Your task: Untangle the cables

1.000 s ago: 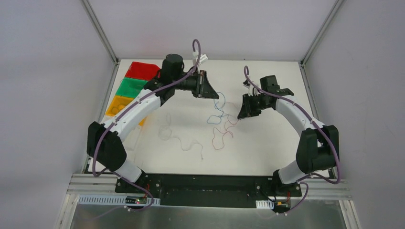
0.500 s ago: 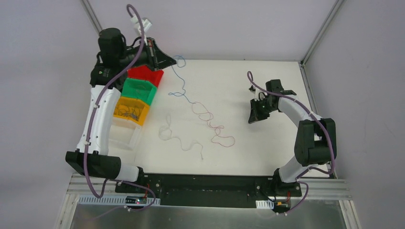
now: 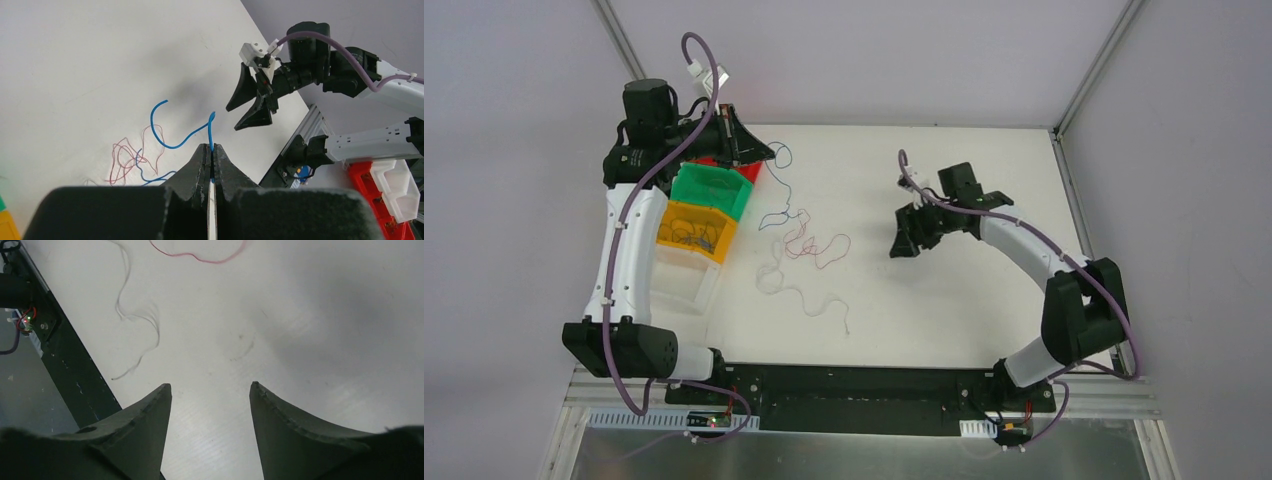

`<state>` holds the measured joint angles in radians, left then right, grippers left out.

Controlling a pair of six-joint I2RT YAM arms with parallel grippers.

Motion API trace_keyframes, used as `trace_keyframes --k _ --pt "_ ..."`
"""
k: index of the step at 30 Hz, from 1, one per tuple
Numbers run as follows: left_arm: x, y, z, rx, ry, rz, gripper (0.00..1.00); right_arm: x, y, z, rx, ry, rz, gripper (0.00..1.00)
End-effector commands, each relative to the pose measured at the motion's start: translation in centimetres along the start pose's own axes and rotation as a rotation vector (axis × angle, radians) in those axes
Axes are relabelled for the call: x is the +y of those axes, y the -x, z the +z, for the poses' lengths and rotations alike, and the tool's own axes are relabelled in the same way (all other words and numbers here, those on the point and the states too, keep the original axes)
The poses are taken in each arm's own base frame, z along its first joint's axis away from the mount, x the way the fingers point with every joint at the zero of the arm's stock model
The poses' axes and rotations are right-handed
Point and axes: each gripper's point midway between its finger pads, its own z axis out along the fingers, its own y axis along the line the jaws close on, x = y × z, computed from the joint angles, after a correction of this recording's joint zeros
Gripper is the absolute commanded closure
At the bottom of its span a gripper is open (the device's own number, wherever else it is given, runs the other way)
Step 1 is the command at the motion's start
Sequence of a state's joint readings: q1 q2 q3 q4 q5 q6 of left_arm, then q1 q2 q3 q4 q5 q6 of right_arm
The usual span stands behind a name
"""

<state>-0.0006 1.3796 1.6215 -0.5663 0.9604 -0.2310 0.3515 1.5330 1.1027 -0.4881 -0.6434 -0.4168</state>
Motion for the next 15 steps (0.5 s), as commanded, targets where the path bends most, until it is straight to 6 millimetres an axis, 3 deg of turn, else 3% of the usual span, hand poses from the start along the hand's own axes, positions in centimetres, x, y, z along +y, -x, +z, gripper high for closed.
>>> trace_keyframes --k 1,5,8,11,15 --pt "-3.3 1.5 -1.7 -0.060 -0.042 0.079 1.00 3.3 5.8 2.6 -0.134 0.070 -0.169 0.38" --pt "-5.4 2.2 -2.5 -0.077 -0.092 0.068 1.00 6.0 9.5 5.2 -0.255 0.112 -0.260 0.35" --pt "-6.6 2.5 -3.0 -0.084 -0.127 0.069 1.00 8.5 12.0 6.9 -0.361 0.151 -0.358 0.24" --pt "-7.5 2.7 -3.3 -0.082 -0.155 0.078 1.00 11.0 13.0 8.7 -0.409 0.189 -0.436 0.10" --pt "-8.0 2.6 -3.4 -0.074 -0.180 0.072 1.00 13.5 14.5 11.6 -0.455 0.220 -0.486 0.02"
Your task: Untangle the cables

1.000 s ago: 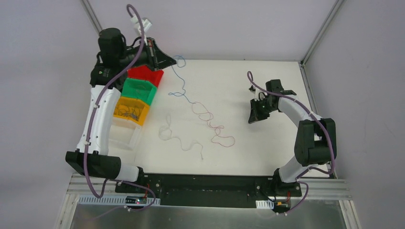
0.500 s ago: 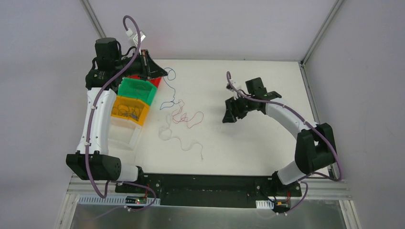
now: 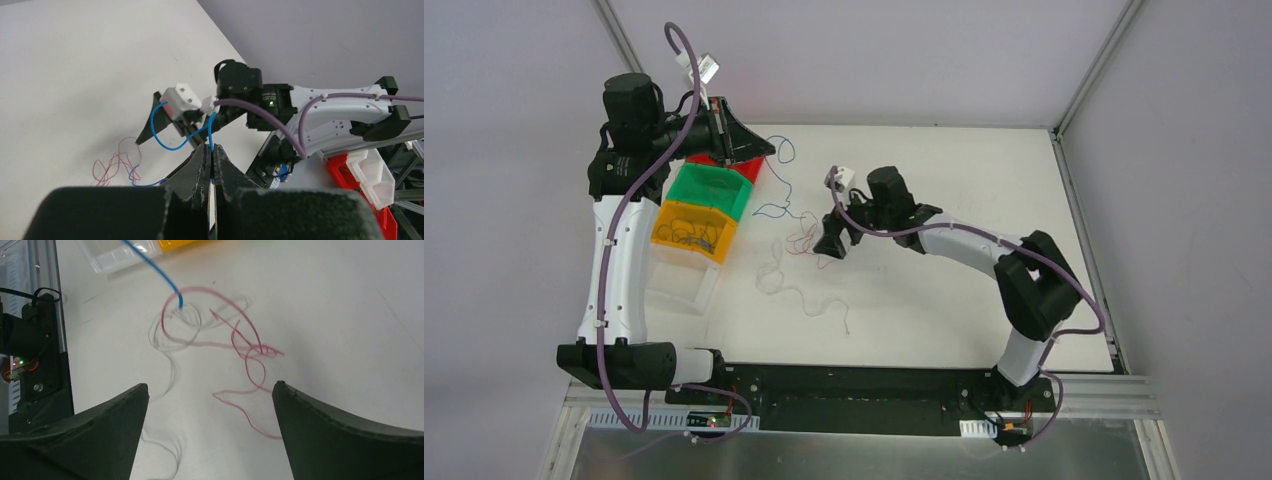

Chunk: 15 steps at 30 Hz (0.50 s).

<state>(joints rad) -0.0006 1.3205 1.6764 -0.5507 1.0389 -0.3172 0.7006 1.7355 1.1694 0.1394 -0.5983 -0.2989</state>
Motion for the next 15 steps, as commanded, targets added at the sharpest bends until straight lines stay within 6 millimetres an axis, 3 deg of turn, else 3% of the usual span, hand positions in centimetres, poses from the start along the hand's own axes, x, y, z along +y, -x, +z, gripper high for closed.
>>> trace_keyframes --k 1,2,4,8,9,12,15 --pt "-3.3 1.1 -0.9 -0.023 -0.086 0.051 1.00 1.1 6.3 3.8 -0.190 0.018 -0.134 0.02" --pt "-3.4 1.0 -1.0 -0.024 -0.087 0.053 1.00 1.0 6.5 4.7 -0.190 0.017 -0.131 0.04" --pt "-3.2 1.2 -1.2 -0.036 -0.070 0.054 1.00 0.9 7.2 5.7 -0.195 0.009 -0.143 0.23" --pt "-0.5 2.7 -2.6 -0.100 0.041 0.045 1.00 0.0 5.2 5.3 -0.129 -0.030 -0.177 0.90" --pt "0.4 3.3 -3.3 -0.121 0.074 0.044 1.00 0.0 3.9 4.8 -0.096 -0.035 -0.184 0.99" --pt "3.5 6.1 -6.0 -0.206 0.191 0.045 1.00 0.5 -0.4 2.9 0.000 -0.027 -0.161 1.00" --pt "5.8 8.2 -8.5 -0.261 0.279 0.067 1.00 1.0 -2.9 0.7 0.046 -0.037 -0.150 1.00"
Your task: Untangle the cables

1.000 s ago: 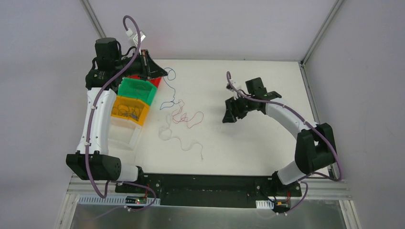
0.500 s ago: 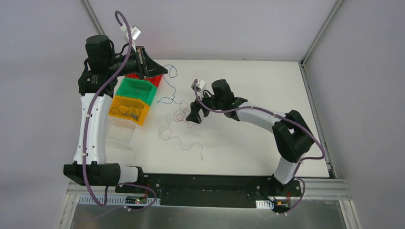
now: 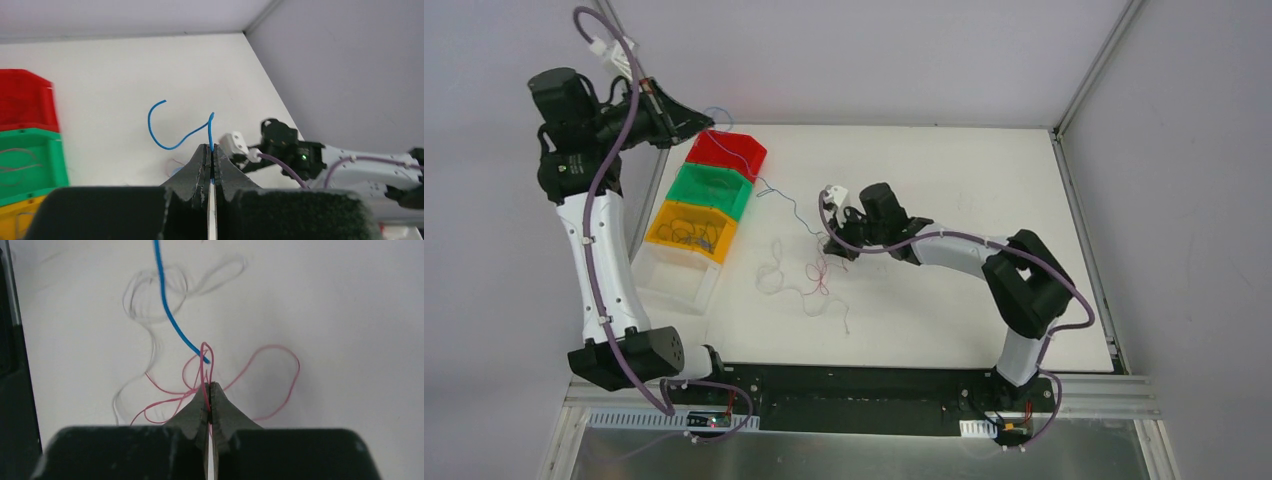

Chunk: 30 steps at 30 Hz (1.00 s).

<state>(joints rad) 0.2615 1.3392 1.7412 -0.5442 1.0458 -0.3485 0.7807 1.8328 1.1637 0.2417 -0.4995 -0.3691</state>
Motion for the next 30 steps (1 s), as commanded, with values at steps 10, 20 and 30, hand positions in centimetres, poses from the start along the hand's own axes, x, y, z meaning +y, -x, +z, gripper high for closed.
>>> trace_keyframes --k 10,20,30 --pt "9.7 3.7 -5.1 -0.050 0.365 0.176 1.00 -1.6 -3.7 -8.8 0.105 -0.092 0.048 1.00" --pt "15.9 -1.4 -5.9 0.108 0.494 0.253 1.00 -2.7 -3.9 -10.9 0.122 -0.116 0.102 1.00" --pt "19.2 -5.3 -6.8 0.219 0.566 0.279 1.00 -2.8 -3.9 -11.1 0.123 -0.118 0.109 1.00"
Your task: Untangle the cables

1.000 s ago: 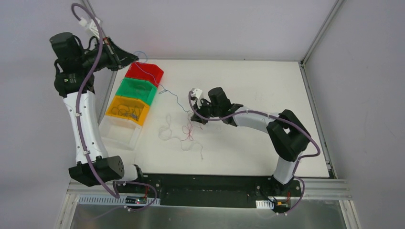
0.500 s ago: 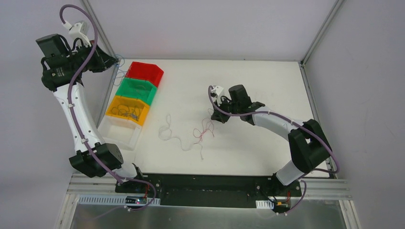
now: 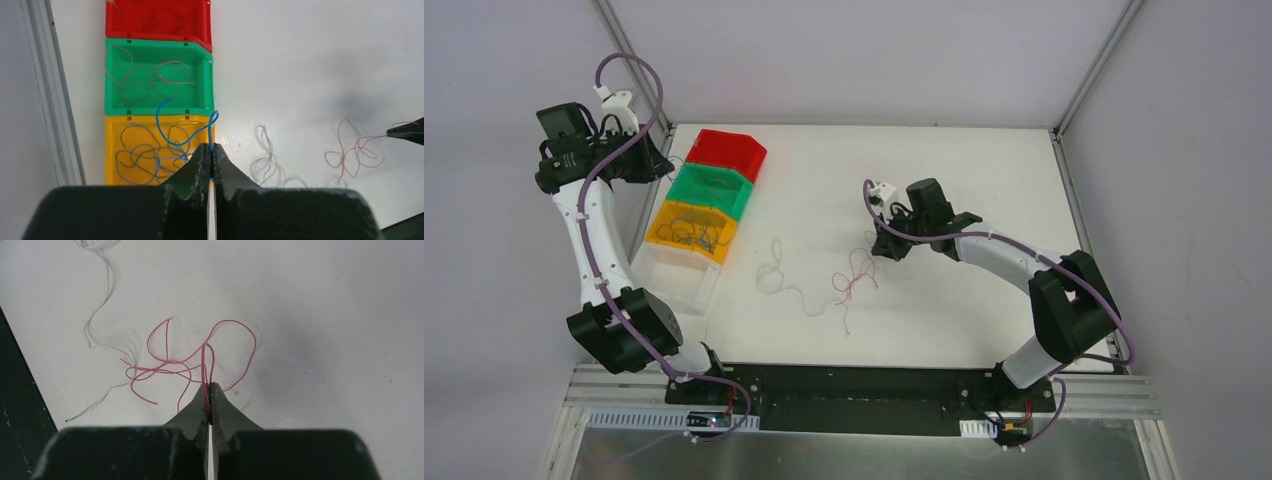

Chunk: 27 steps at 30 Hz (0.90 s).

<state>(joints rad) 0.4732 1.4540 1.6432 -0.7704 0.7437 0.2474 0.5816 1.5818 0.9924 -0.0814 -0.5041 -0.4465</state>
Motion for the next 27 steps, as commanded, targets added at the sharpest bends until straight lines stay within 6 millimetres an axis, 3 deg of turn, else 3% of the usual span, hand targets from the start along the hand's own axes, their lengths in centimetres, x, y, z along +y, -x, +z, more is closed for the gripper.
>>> trace_keyframes --k 1,6,14,20,24,27 --pt "1.9 -1.5 -0.6 0.039 0.094 0.102 1.00 0.5 1.8 -1.2 -0.047 0.014 -0.035 1.00" --pt "5.0 -3.5 0.1 0.121 0.191 0.154 1.00 0.3 2.0 -1.3 -0.044 0.013 -0.030 1.00" --pt "8.2 -0.5 -0.8 0.082 0.328 0.232 1.00 0.3 1.7 -1.5 -0.035 0.012 -0.023 1.00" --pt "10.1 0.2 -1.6 0.106 0.401 0.300 1.00 0.2 1.7 -1.5 -0.037 0.008 -0.021 1.00" --pt "9.7 -0.8 -1.0 0.120 0.364 0.298 1.00 0.2 1.6 -1.5 -0.035 0.007 -0.015 1.00" --pt "6.9 -2.4 0.4 0.097 0.208 0.249 1.00 0.2 1.6 -1.5 -0.035 0.008 -0.014 1.00"
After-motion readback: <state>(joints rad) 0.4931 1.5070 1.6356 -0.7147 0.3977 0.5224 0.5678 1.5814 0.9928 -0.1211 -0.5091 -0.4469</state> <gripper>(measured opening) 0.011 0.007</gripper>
